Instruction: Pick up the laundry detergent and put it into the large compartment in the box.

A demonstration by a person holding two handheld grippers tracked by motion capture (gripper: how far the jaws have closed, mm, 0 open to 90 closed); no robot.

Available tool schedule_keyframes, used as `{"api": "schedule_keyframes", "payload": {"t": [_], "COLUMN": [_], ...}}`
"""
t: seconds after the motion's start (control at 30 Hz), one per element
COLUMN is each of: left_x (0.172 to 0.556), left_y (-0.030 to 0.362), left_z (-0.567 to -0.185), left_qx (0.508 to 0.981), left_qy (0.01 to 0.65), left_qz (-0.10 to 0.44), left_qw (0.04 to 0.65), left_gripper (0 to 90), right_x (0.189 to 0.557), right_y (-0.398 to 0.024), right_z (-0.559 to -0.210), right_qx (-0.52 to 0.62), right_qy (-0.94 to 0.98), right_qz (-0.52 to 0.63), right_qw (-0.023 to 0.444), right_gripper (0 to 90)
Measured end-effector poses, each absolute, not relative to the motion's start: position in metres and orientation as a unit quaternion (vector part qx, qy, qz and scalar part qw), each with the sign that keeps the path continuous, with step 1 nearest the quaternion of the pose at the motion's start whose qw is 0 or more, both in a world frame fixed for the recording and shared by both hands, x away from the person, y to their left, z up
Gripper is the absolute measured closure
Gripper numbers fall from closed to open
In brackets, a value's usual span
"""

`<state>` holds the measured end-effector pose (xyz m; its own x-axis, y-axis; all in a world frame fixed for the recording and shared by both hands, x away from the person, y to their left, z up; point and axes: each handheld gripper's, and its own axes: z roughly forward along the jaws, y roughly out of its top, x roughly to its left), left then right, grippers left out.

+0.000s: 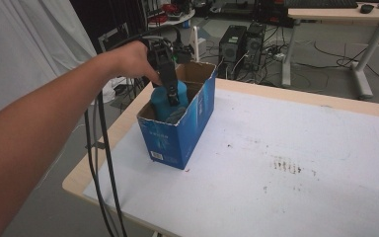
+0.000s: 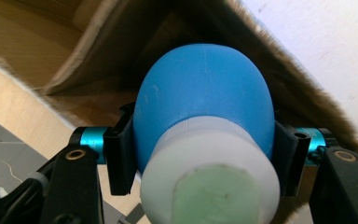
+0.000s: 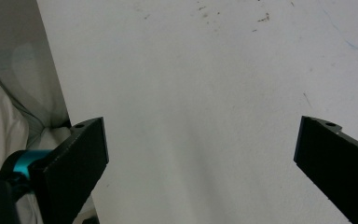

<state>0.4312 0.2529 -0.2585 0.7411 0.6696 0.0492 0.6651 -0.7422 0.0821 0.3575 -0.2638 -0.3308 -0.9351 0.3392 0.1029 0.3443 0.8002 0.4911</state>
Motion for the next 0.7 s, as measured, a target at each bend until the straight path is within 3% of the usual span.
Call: {"api": "schedule_keyframes", "payload": {"t": [0.7], "left_x": [0.434], "left_y": [0.25], "left_z": [-0.277], "left_qx": [0.938], "left_qy": [0.343], "left_qz": [0.033], "left_qw": [0.035], "left_gripper": [37.4], "right_x": [0.357], "right_y": [-0.263], "right_z": [-0.333], "right_qx": [-0.183], "right_qy": [-0.949], "right_qz": [-0.258], "right_qw": [0.005], "right_gripper": [2.0]}}
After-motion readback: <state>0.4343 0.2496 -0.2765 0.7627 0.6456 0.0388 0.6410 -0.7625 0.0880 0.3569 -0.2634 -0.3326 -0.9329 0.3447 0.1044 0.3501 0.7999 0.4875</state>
